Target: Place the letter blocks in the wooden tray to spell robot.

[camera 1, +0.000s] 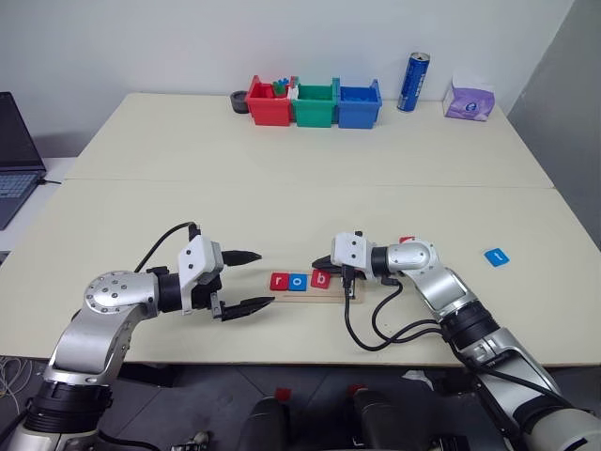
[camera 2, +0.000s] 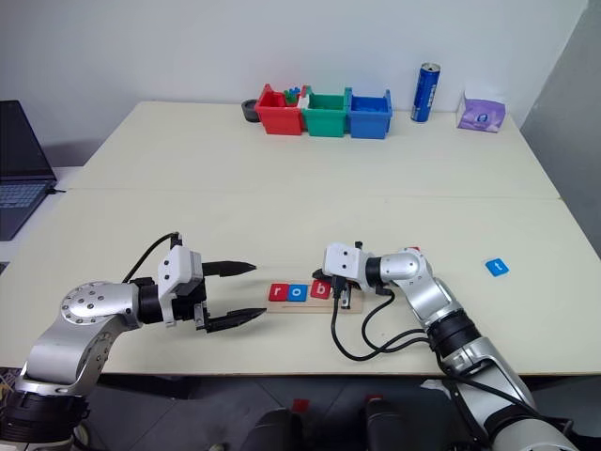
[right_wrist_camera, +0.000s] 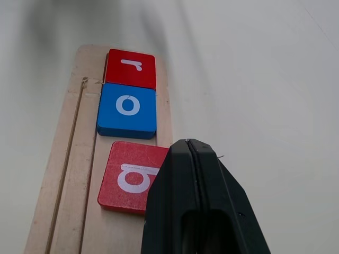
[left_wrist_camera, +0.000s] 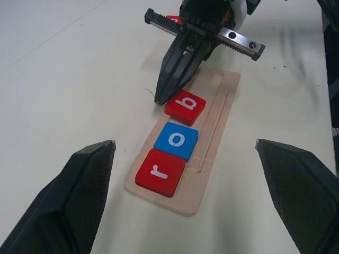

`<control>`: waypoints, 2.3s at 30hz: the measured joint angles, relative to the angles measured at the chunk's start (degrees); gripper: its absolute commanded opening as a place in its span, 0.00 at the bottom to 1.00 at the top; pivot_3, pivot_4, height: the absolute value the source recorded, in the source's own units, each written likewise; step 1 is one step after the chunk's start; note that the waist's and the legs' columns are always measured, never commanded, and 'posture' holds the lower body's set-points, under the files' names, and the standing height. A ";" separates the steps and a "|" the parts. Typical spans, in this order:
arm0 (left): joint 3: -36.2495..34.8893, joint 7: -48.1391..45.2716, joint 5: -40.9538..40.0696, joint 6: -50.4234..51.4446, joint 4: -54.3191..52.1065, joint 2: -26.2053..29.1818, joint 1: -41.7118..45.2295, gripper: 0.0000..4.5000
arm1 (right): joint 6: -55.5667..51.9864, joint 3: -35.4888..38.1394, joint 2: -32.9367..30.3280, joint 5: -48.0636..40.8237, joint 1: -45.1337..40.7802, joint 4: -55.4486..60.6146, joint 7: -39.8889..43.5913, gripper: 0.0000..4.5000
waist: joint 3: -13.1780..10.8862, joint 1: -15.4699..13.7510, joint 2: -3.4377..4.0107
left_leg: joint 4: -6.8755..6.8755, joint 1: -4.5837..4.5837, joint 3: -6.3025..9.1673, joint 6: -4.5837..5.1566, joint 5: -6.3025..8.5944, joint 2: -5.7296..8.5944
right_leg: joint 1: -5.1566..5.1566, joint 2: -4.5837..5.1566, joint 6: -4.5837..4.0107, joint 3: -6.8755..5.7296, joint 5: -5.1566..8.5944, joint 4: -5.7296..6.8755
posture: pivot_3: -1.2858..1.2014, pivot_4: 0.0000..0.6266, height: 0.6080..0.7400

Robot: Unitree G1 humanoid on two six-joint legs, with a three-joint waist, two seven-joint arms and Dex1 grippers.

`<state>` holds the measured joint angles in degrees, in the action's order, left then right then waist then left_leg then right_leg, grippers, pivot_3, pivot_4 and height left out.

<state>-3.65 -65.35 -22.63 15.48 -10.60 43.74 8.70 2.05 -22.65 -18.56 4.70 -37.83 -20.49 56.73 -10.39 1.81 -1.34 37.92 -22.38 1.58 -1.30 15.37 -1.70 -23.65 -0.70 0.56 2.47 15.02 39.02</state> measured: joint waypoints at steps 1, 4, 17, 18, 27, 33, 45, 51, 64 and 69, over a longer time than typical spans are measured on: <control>0.00 -0.10 0.05 0.00 0.03 0.00 0.01 1.00 | 0.01 0.00 0.00 0.04 0.00 0.01 0.00 0.00 | 0.00 0.00 0.00 | 0.00 0.00 0.00 0.00 0.00 0.00 | 0.00 0.00 0.00 0.00 0.00 0.00 | 0.52 0.24 1.00; 0.00 -0.25 0.12 0.00 0.24 0.00 0.35 1.00 | 0.52 -0.05 -0.02 0.33 0.09 0.18 0.27 0.00 | 0.00 0.00 0.00 | 0.00 0.00 0.00 0.00 0.00 0.00 | 0.00 0.00 0.00 0.00 0.00 0.00 | 0.52 0.24 1.00; 0.00 -0.28 0.27 -0.16 0.24 0.00 0.62 1.00 | 1.28 -1.07 -0.41 0.58 0.83 4.22 1.99 0.00 | 0.00 -0.01 0.00 | 0.00 0.00 0.01 0.00 0.00 0.00 | 0.00 0.00 0.00 -0.01 0.00 0.00 | 0.52 0.24 1.00; 0.00 -0.27 0.28 -0.23 0.24 0.00 0.62 1.00 | 1.04 -1.07 -0.34 0.39 0.83 4.55 2.04 0.00 | 0.00 -0.02 0.00 | 0.00 0.00 0.01 0.00 0.00 0.00 | 0.00 0.00 0.00 -0.01 0.00 0.00 | 0.52 0.24 1.00; 0.00 -0.27 0.43 -0.83 0.31 0.00 0.63 1.00 | -0.03 -0.96 0.39 0.11 0.66 3.78 0.61 0.00 | 0.00 0.00 0.00 | 0.00 0.00 0.00 0.00 0.00 0.00 | 0.00 0.00 0.00 0.00 0.00 0.00 | 0.52 0.24 1.00; 0.00 -0.32 0.44 -0.85 0.34 0.00 0.63 1.00 | 0.11 -0.95 0.75 0.86 -0.03 1.67 -1.17 0.00 | 0.00 0.00 0.00 | 0.00 0.00 0.00 0.00 0.00 0.00 | 0.00 0.00 0.00 0.00 0.00 0.00 | 0.52 0.24 1.00; 0.00 -0.30 0.46 -0.89 0.37 0.00 0.62 1.00 | 2.03 -1.23 -0.47 1.48 -0.01 1.46 -1.51 0.00 | 0.00 0.00 0.00 | 0.00 0.00 0.00 0.00 0.00 0.00 | 0.00 0.00 0.00 0.00 0.00 0.00 | 0.52 0.24 1.00; 0.00 -0.19 0.51 -0.92 0.36 0.00 0.61 1.00 | 4.51 -2.43 -1.50 3.15 0.66 2.13 -0.49 0.00 | 0.00 -0.01 0.00 | 0.00 0.00 0.00 0.00 0.00 0.00 | 0.00 -0.01 0.00 0.00 0.00 0.00 | 0.52 0.24 1.00; 0.00 0.54 0.53 -0.92 0.36 0.00 0.54 1.00 | 2.42 -1.77 -1.17 1.73 0.66 4.57 0.70 0.00 | 0.00 -0.02 0.00 | 0.00 0.00 0.01 0.00 0.00 -0.01 | 0.00 0.00 0.00 0.00 0.00 0.01 | 0.52 0.24 1.00; 0.03 0.80 0.34 -0.76 -0.52 -0.01 -0.12 1.00 | -4.23 1.40 -4.82 -1.50 1.92 10.18 2.01 0.00 | 0.00 -0.20 0.00 | 0.00 -0.02 0.04 0.00 0.00 -0.03 | 0.01 0.08 0.00 -0.01 0.00 -0.01 | 0.52 0.24 1.00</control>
<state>-3.62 -64.55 -22.29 14.72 -11.12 43.74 8.57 -2.18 -21.24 -23.38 3.20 -35.91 -10.30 58.74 -10.39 1.61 -1.33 37.92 -22.40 1.61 -1.30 15.37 -1.73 -23.64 -0.63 0.56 2.45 15.02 39.01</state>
